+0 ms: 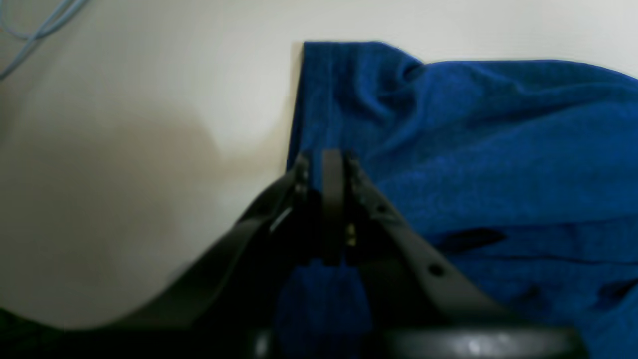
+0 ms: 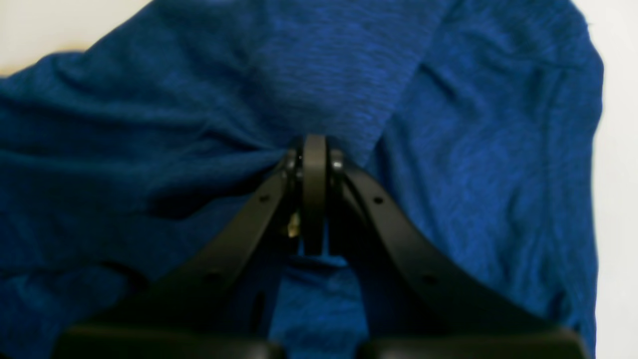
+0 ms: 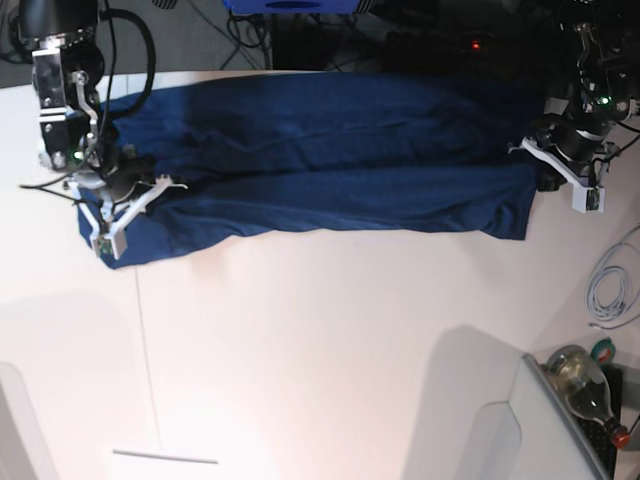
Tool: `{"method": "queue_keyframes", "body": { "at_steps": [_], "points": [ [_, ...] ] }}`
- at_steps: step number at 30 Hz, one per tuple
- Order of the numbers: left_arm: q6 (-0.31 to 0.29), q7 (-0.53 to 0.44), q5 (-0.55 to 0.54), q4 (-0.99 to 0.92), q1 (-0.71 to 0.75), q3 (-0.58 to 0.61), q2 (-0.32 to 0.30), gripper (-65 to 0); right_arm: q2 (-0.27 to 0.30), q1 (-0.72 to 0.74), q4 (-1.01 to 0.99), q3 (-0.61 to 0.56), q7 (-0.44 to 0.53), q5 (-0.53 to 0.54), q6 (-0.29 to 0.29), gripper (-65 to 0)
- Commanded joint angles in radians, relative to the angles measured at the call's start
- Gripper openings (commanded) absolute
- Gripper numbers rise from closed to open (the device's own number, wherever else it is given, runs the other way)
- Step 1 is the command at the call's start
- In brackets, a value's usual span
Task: Layout the t-shirt on the table in an organized manner, then fold the t-shirt properly
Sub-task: 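Lay the folded hem over the shirt body with both grippers, then pull the folded strip end with the right gripper to straighten it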
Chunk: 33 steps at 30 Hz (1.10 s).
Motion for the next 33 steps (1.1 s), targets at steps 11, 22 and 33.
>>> {"method": "queue_keyframes", "body": {
  "at_steps": [11,22,33],
  "points": [
    [-0.001,-0.016,0.003,0.021,0.023,-0.003,-0.005,-65.0,-0.019,-0.081,0.102,0.009,0.020,0.001,-0.005,-65.0],
    [-0.001,-0.016,0.003,-0.007,0.026,0.000,-0.007,-65.0,-0.026,-0.145,0.134,0.003,0.021,0.004,-0.056,-65.0],
    [-0.001,-0.016,0.003,-0.009,0.040,0.000,-0.007,-65.0,-0.046,-0.148,0.114,0.007,0.021,0.001,-0.056,-65.0]
  ]
}}
